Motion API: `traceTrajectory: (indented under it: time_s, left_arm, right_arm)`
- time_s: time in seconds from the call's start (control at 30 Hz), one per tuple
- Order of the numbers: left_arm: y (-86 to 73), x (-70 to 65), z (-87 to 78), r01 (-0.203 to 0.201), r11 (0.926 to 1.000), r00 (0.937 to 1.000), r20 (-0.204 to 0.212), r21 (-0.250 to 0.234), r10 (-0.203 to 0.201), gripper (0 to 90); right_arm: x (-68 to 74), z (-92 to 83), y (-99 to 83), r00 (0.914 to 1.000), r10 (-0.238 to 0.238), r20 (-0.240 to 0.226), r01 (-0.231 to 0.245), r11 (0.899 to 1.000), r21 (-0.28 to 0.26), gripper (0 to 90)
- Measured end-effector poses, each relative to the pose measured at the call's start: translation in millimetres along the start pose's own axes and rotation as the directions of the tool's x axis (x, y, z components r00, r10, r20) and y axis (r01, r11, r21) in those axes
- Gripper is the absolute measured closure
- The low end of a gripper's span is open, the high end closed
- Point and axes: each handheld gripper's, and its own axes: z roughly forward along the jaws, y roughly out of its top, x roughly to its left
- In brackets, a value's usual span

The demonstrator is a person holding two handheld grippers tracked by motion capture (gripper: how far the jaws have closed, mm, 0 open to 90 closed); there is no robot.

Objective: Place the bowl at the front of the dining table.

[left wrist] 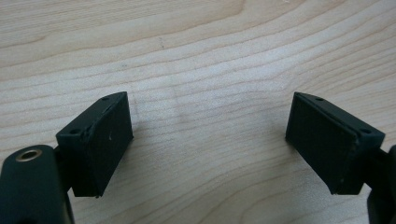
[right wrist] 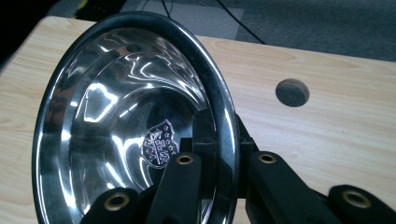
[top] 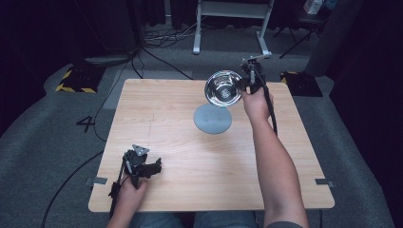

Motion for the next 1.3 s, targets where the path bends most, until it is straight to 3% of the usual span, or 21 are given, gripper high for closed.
traceTrajectory:
  time_s: [0.47,1.3]
  left_arm:
    - [0.0,0.0,0.0,0.000,1.0000,1.0000,0.001,0.000,0.000,14.8]
    - [-0.2,-0.3,0.1,0.005,1.0000,1.0000,0.001,-0.002,-0.005,14.8]
  right_arm:
    - [-4.1,44.6,-2.7,0.9984,0.052,0.022,-0.053,0.996,0.078,85.7]
    - [-1.0,93.0,-25.7,0.9959,0.089,-0.017,-0.085,0.984,0.158,85.6]
